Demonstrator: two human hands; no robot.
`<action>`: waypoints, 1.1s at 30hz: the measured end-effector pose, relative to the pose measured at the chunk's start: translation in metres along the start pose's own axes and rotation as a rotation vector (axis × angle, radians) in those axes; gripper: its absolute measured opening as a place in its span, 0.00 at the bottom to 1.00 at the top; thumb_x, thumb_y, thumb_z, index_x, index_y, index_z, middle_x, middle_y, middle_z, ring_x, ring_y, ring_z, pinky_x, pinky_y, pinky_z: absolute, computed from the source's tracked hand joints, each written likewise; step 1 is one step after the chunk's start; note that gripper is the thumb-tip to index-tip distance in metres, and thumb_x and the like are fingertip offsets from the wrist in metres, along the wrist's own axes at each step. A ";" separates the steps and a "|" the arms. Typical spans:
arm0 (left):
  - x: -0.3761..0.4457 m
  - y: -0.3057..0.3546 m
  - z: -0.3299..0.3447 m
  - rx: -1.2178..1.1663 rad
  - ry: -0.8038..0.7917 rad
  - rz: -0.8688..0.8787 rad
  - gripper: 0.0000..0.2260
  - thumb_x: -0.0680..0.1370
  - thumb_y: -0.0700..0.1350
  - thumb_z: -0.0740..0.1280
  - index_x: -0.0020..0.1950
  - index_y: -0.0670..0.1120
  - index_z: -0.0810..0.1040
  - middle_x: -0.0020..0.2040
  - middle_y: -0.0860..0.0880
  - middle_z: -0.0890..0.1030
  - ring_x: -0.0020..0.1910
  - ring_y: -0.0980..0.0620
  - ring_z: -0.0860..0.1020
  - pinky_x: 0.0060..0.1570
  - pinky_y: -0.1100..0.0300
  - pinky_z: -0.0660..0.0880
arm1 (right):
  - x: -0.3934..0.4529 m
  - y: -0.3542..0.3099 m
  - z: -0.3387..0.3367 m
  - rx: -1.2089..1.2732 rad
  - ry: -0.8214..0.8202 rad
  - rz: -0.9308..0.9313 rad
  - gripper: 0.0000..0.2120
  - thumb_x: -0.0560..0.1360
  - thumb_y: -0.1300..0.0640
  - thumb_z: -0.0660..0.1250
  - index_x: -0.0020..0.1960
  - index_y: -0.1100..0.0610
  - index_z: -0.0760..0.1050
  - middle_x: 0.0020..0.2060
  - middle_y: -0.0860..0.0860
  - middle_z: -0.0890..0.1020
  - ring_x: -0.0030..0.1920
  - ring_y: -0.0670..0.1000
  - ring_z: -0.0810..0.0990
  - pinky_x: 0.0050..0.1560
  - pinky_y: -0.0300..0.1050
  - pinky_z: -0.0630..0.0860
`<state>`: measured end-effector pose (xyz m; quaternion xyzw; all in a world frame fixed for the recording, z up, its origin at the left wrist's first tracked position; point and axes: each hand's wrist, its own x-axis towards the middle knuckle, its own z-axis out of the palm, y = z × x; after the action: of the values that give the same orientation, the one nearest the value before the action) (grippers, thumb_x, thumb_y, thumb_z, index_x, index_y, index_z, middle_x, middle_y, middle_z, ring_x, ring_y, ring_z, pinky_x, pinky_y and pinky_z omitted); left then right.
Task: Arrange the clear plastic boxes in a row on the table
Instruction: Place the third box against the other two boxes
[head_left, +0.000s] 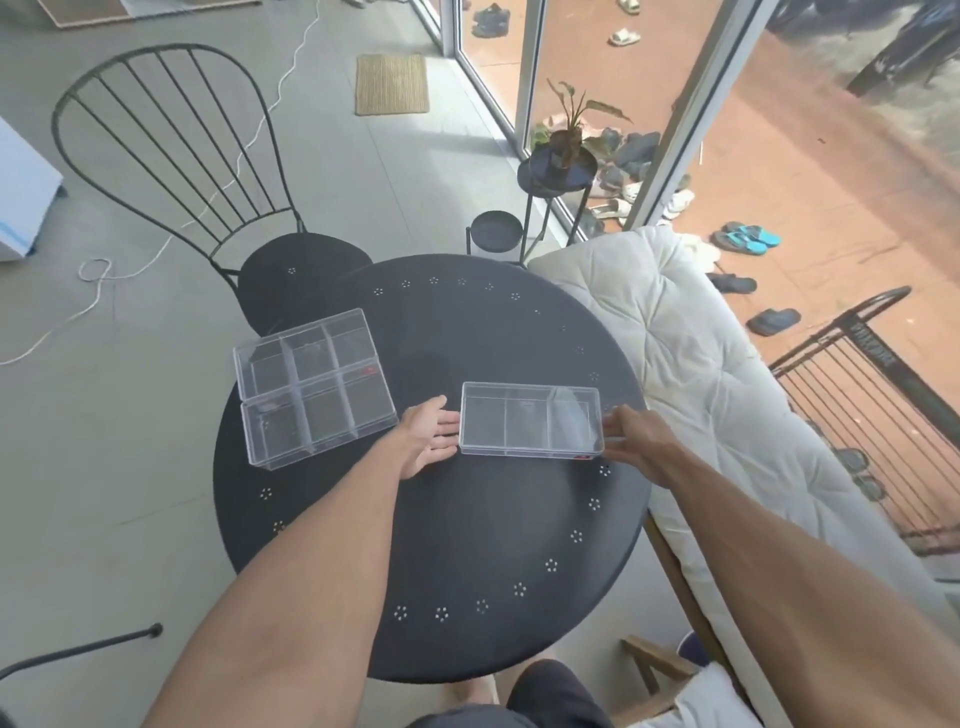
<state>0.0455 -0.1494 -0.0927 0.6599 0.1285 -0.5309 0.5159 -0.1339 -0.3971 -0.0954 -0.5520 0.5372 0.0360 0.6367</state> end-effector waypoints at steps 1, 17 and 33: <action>-0.003 -0.003 -0.003 0.004 0.004 -0.006 0.24 0.87 0.51 0.53 0.72 0.34 0.73 0.71 0.36 0.77 0.69 0.39 0.76 0.70 0.48 0.72 | -0.001 0.000 0.003 -0.016 -0.006 0.001 0.16 0.84 0.63 0.55 0.47 0.65 0.80 0.44 0.59 0.86 0.40 0.59 0.84 0.44 0.49 0.82; -0.103 -0.121 -0.141 -0.250 0.239 -0.003 0.21 0.86 0.45 0.55 0.71 0.31 0.73 0.70 0.32 0.76 0.69 0.34 0.76 0.69 0.45 0.73 | -0.068 0.014 0.151 -0.386 -0.287 -0.060 0.10 0.81 0.65 0.62 0.50 0.69 0.80 0.42 0.60 0.87 0.40 0.60 0.87 0.41 0.50 0.87; -0.100 -0.125 -0.193 -0.394 0.362 0.081 0.21 0.86 0.48 0.55 0.73 0.36 0.72 0.70 0.38 0.77 0.66 0.38 0.78 0.66 0.44 0.75 | -0.072 0.014 0.231 -0.449 -0.247 -0.120 0.21 0.73 0.52 0.68 0.50 0.71 0.84 0.43 0.58 0.84 0.51 0.64 0.89 0.67 0.64 0.84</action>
<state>0.0256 0.1002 -0.0960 0.6354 0.2930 -0.3478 0.6240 -0.0246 -0.1804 -0.0957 -0.7019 0.4004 0.1837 0.5597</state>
